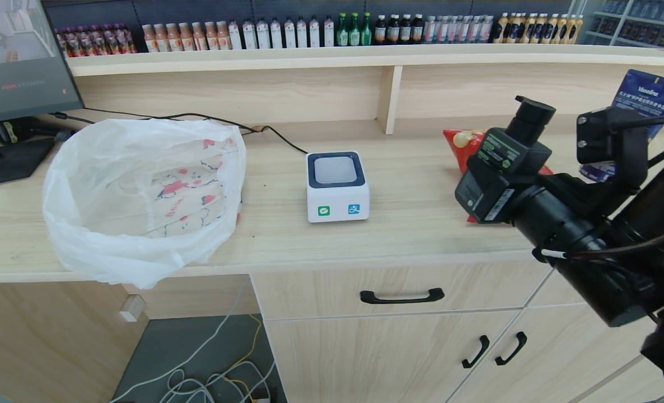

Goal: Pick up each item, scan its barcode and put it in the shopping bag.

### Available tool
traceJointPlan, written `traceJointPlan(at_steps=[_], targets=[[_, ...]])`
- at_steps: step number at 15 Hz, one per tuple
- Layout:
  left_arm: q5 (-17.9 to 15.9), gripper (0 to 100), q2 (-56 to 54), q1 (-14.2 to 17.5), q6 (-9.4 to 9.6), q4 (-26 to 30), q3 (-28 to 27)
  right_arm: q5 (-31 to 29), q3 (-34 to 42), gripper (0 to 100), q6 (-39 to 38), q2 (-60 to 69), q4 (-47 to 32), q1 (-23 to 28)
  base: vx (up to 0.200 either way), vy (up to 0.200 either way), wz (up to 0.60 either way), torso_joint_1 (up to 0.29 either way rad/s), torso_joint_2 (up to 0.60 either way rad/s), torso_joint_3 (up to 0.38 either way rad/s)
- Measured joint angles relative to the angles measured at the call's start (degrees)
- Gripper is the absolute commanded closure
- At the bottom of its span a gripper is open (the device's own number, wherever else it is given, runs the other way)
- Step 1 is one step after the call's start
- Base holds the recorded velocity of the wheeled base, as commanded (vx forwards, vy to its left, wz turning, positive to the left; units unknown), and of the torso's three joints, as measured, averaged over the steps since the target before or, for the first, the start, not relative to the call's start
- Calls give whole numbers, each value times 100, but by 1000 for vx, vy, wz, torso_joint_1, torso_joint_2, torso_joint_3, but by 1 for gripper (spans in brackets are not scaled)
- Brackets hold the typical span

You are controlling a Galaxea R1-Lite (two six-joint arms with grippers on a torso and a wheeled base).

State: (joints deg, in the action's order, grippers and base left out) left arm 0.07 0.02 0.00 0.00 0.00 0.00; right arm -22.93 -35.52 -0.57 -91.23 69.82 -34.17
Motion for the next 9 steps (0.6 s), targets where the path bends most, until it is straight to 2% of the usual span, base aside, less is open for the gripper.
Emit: traceJointPlan(at_steps=[4,7,9], targets=[[2,0,0,0,0,0,0,848,428,100,-468,518,0,2,0,0,0,0,0,0],[0,0,0,0,0,2,0,1833,629,100,-613,719,-2,-9,0,0,0,0,0,0],[0,0,0,0,0,2,0,2247,747,100,-906,894,1,-6,0,0,0,0,0,0]])
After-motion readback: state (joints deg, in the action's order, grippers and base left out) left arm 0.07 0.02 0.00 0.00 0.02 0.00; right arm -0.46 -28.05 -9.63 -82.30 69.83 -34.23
